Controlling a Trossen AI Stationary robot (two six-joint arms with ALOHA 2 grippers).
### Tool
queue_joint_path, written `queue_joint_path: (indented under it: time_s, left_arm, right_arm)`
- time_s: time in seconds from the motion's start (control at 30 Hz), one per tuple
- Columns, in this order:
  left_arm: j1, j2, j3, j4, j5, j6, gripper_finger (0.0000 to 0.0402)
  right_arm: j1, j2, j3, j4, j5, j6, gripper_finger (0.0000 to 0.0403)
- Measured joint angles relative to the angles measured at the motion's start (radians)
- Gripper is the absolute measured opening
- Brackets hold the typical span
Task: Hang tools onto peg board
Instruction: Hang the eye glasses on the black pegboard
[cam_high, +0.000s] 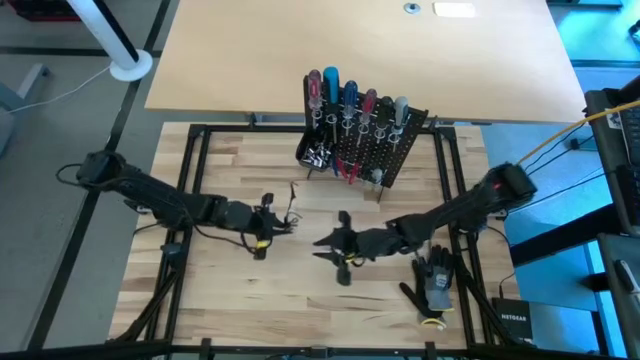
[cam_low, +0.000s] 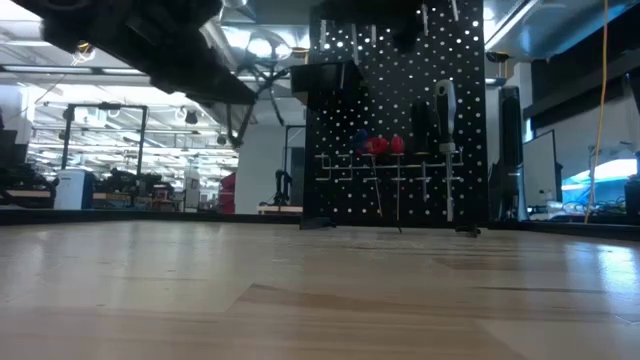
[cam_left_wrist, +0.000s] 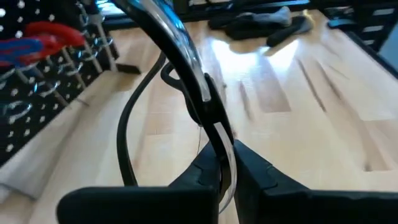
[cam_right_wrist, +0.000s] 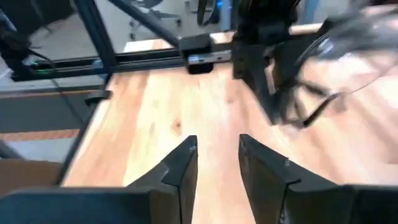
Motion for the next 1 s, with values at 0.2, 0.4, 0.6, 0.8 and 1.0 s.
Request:
queue_joint_path:
  time_s: [0.2,0.4,0.6,0.8,1.0]
  left_arm:
    - [0.205,0.021,-0.018,0.132,0.344,0.082,0.0006]
    - [0.353,0.023,-0.018,0.18,0.509,0.151,0.0006]
    - [0.4,0.121,-0.079,0.417,0.607,0.044,0.0006]
    - [0.442,0.199,-0.143,0.551,0.609,-0.042,0.0006]
    - [0.552,0.22,-0.127,0.608,0.65,-0.012,0.0006]
  right_arm:
    - [0.147,-0.122,-0.022,-0.091,0.166,-0.096,0.0117]
    - [0.235,-0.146,-0.181,0.059,0.287,-0.086,0.0115]
    - [0.242,-0.149,-0.371,0.317,0.34,-0.051,0.0115]
    - [0.208,-0.177,-0.44,0.379,0.447,-0.116,0.0115]
    - [0.125,-0.177,-0.474,0.385,0.354,-0.127,0.0115]
